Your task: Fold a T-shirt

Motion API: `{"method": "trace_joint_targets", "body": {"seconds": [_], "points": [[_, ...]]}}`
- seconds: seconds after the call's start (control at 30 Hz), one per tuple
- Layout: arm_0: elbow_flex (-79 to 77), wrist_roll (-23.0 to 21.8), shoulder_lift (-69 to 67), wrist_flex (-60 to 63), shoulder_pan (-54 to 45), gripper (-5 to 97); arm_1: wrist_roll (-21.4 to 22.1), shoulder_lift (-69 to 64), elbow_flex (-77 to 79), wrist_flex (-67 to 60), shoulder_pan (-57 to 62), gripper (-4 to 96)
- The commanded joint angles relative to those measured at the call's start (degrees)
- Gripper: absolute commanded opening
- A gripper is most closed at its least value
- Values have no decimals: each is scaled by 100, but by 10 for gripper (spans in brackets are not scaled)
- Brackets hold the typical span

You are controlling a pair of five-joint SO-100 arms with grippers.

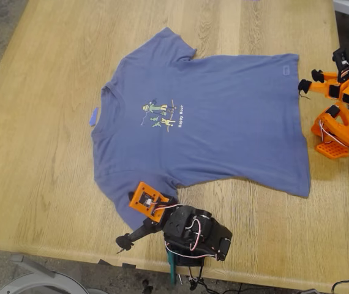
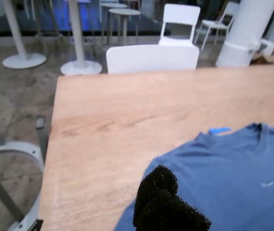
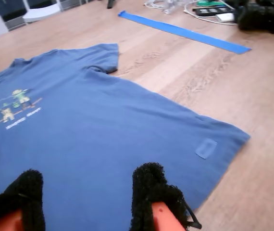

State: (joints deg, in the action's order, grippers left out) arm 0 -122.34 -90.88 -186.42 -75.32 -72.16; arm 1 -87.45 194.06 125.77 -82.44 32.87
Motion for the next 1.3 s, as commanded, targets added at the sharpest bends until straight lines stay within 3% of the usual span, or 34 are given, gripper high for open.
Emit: {"method": "trace_joint_targets", "body": {"seconds": [0.0,0.33,0.7,0.9,1.27], "points": [[545,-167,571,545,-53,618,-53,-158,-167,202,-369,311],[1283,-53,2171,1151,466,623,9,-1099,334,1556,-1907,309],[1617,-457,3814,1310,1854,598,35,-2619,721,3226,-3234,309],[1494,-396,4254,1266,2619,581,97,-3463,791,4061,-3814,310],[765,-88,4184,26,3920,547,123,-4852,615,5344,-3981,320]]}}
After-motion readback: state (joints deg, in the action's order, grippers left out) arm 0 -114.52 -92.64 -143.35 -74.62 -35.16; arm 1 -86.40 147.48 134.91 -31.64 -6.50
